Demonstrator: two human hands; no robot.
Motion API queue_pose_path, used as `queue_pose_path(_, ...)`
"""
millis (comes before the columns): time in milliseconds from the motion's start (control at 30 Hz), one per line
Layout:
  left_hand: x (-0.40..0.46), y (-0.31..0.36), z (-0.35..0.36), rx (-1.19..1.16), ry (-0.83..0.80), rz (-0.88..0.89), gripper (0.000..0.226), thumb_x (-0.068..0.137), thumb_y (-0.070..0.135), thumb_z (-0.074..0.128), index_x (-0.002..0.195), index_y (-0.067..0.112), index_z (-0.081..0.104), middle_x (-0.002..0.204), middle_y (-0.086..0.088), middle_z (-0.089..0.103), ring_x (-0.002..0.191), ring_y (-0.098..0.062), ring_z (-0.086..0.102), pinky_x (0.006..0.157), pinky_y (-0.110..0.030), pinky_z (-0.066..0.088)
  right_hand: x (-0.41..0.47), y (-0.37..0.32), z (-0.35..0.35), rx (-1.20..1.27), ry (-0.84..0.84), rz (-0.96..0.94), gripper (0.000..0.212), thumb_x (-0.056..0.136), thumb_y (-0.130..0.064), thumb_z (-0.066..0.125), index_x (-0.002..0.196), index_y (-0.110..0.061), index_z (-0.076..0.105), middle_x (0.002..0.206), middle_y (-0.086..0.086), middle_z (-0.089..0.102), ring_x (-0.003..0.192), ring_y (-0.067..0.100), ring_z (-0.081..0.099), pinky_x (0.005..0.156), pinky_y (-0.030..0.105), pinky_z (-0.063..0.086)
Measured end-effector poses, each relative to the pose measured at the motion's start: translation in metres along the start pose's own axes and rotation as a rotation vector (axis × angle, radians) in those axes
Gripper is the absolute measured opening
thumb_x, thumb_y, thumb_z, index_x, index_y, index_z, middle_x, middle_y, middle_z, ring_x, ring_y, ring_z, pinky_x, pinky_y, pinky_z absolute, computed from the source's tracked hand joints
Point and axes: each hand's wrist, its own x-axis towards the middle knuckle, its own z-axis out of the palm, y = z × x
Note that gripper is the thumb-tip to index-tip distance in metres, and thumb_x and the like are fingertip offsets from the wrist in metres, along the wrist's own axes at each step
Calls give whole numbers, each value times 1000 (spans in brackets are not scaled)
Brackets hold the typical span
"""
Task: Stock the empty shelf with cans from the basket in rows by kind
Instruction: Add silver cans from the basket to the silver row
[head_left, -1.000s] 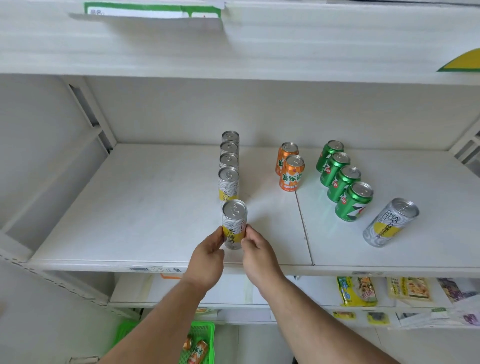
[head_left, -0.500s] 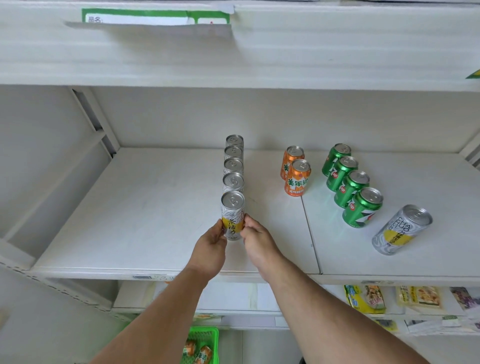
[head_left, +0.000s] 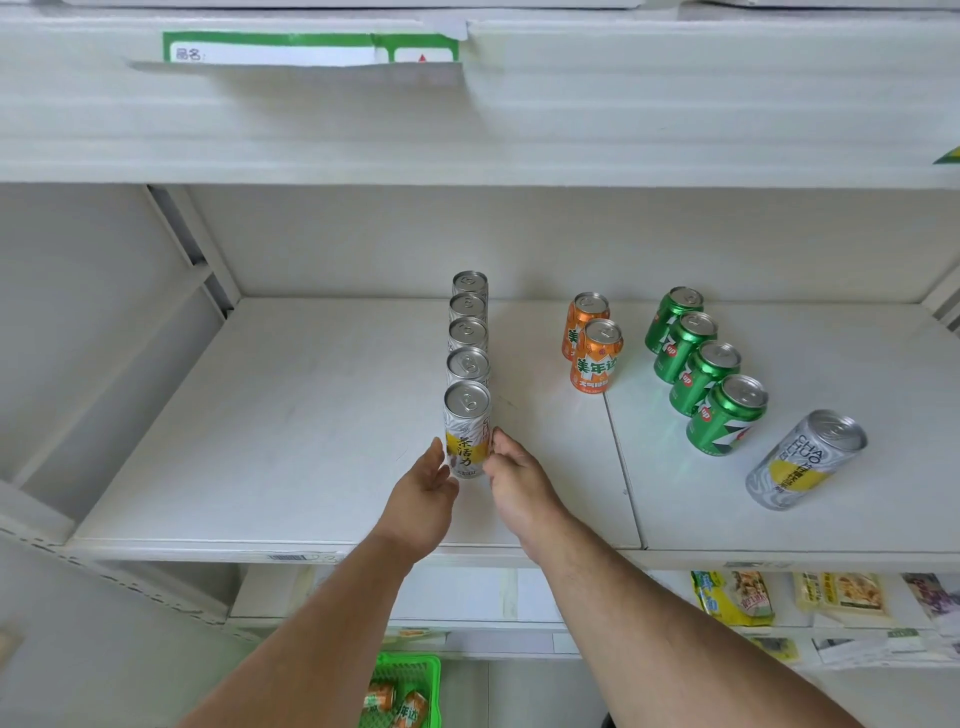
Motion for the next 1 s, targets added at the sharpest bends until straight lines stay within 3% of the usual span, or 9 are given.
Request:
queue_pose_path(100, -19, 5, 4, -60, 29, -27, 61, 103, 13, 49, 159, 20, 24, 150, 14, 40, 141, -7, 42, 111, -23, 32, -13, 3, -10, -2, 24, 56, 52, 89, -31, 45, 139, -33, 59, 122, -28, 52, 117, 0, 51, 104, 27, 42)
queue_pose_path(200, -42, 1, 14, -92, 83, -13, 55, 103, 16, 52, 155, 20, 36, 150, 8, 48, 134, -11, 50, 117, -34, 36, -29, 8, -26, -23, 52, 105, 14, 85, -35, 44, 91, -41, 54, 90, -25, 39, 86, -4, 40, 78, 19, 33)
queue_pose_path(233, -49, 0, 20, -99, 94, -14, 51, 103, 17, 53, 152, 20, 40, 146, 6, 52, 132, -14, 53, 117, -36, 37, -35, 9, -32, -20, 63, 109, 11, 87, -35, 44, 89, -42, 53, 90, -25, 39, 85, -4, 40, 78, 18, 33)
queue_pose_path(333, -69, 1, 42, -89, 72, 2, 45, 103, 19, 54, 147, 19, 48, 140, 2, 58, 128, -19, 57, 115, -39, 40, -58, 7, -53, 1, 111, 86, 28, 105, -32, 48, 130, -34, 60, 122, -23, 49, 122, 8, 51, 108, 27, 41)
queue_pose_path(467, -80, 19, 82, -30, 38, 58, 42, 103, 24, 54, 144, 24, 52, 136, 5, 61, 124, -19, 60, 115, -41, 41, -91, 4, -96, -32, 155, 67, 49, 107, -42, 47, 154, -29, 45, 155, -18, 44, 142, 11, 47, 125, 39, 31)
queue_pose_path(633, -88, 49, 158, 2, 0, 100, 41, 103, 24, 55, 143, 24, 53, 138, 8, 60, 126, -16, 59, 115, -42, 41, -124, 19, -181, -14, 212, 49, 50, 108, -40, 48, 154, -23, 46, 154, -9, 49, 142, 11, 47, 124, 37, 33)
queue_pose_path(833, -96, 76, 278, 41, -63, 62, 41, 104, 20, 51, 145, 18, 51, 143, -1, 58, 129, -20, 56, 116, -34, 39, -155, 57, -299, 22, 311, 116, 47, 105, -49, 50, 149, -31, 52, 151, -9, 55, 136, 15, 54, 121, 44, 37)
queue_pose_path(900, -94, 87, 306, 56, -62, 59, 45, 105, 21, 49, 149, 19, 48, 146, 2, 54, 131, -17, 53, 109, -24, 38, -159, 60, -328, 27, 321, 134, 48, 105, -49, 49, 150, -32, 50, 151, -11, 54, 138, 15, 53, 121, 45, 37)
queue_pose_path(1000, -85, 101, 329, 68, -46, 35, 48, 104, 23, 47, 153, 23, 42, 148, 4, 50, 133, -16, 50, 99, -22, 36, -155, 60, -357, 68, 336, 152, 49, 106, -44, 50, 152, -29, 48, 153, -10, 52, 140, 14, 51, 123, 43, 35)
